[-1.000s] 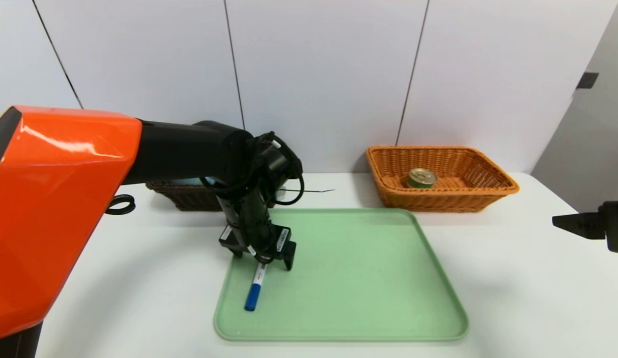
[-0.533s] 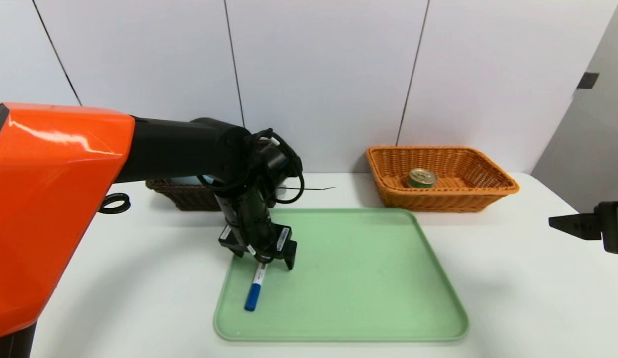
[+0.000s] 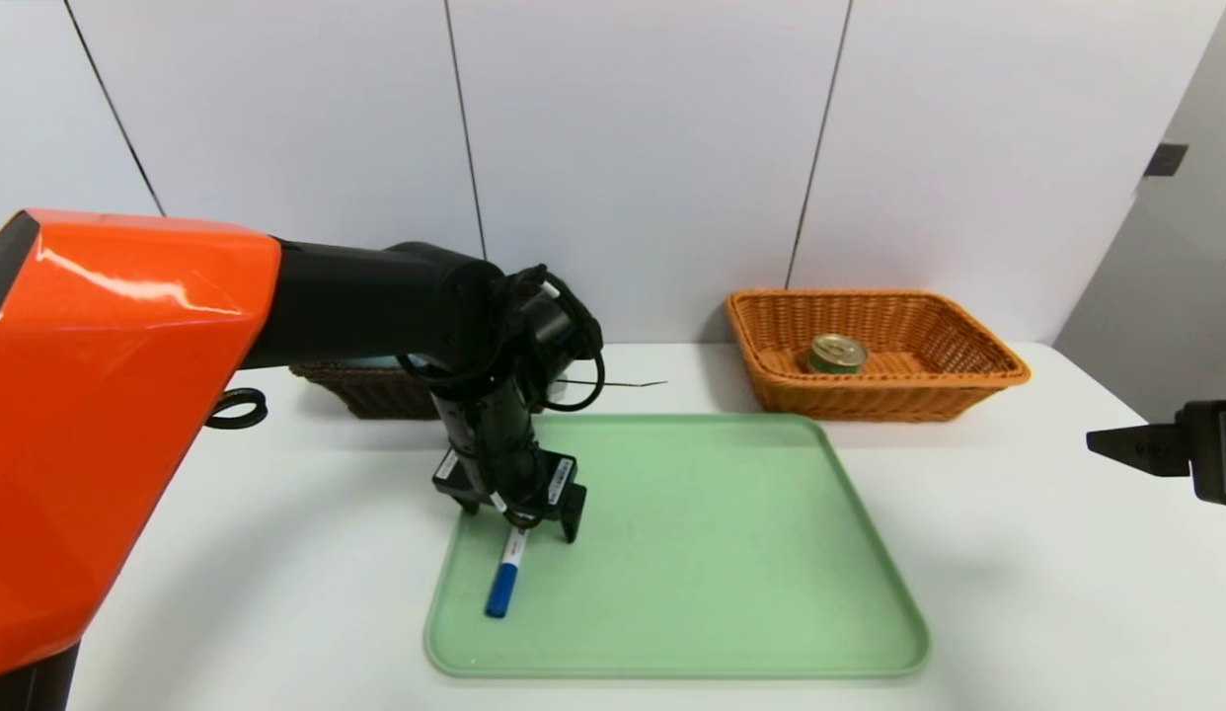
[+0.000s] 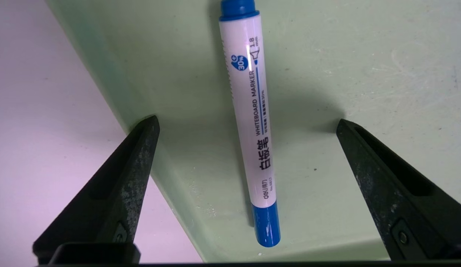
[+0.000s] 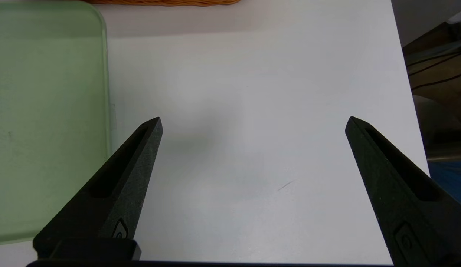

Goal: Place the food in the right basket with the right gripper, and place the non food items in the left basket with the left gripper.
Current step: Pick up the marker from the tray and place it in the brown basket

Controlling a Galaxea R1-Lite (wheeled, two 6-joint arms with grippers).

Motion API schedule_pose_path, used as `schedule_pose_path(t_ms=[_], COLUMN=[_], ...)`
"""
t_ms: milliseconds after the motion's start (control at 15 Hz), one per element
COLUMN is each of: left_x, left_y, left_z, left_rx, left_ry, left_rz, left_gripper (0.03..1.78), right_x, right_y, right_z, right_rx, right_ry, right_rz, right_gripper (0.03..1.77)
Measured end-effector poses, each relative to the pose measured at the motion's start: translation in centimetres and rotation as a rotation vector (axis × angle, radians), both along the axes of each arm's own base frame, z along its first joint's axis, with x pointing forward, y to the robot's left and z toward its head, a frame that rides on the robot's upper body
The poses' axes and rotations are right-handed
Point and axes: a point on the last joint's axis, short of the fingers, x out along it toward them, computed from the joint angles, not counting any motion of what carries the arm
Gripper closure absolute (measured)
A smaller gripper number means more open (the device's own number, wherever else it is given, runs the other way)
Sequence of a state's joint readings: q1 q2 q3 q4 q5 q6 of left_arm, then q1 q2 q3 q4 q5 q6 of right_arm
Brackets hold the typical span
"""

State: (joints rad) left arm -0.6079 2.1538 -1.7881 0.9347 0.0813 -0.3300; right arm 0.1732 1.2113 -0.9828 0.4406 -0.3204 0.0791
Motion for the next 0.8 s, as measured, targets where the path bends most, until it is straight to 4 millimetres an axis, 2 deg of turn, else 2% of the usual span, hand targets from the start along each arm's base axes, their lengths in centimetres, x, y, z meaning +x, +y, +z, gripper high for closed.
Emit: schedule_pose_path(t_ms=[333, 400, 533, 800], left_x=[0.02, 0.05, 0.09, 0.11], left_y=[-0.01, 0.00, -0.03, -0.04], left_z=[-0.07, -0.08, -0.06, 0.03], left_rx=[0.000, -0.002, -0.005, -0.006], left_ry=[0.002, 0.003, 0.001, -0.003], left_rz=[0.002, 0.005, 0.006, 0.006], left_gripper=[0.13, 0.34, 0.64, 1.07], right_x=[0.19, 0.29, 0.38, 0.42], right_y=[0.03, 0.05, 0.07, 0.11], right_z=[-0.09, -0.05, -0.06, -0.10], right_rx=[-0.001, 0.000, 0.001, 0.000], right_ry=[0.005, -0.003, -0.009, -0.007], right_rz=[0.000, 0.000, 0.000, 0.003], right_gripper=[0.10, 0.10, 0.10, 0.10])
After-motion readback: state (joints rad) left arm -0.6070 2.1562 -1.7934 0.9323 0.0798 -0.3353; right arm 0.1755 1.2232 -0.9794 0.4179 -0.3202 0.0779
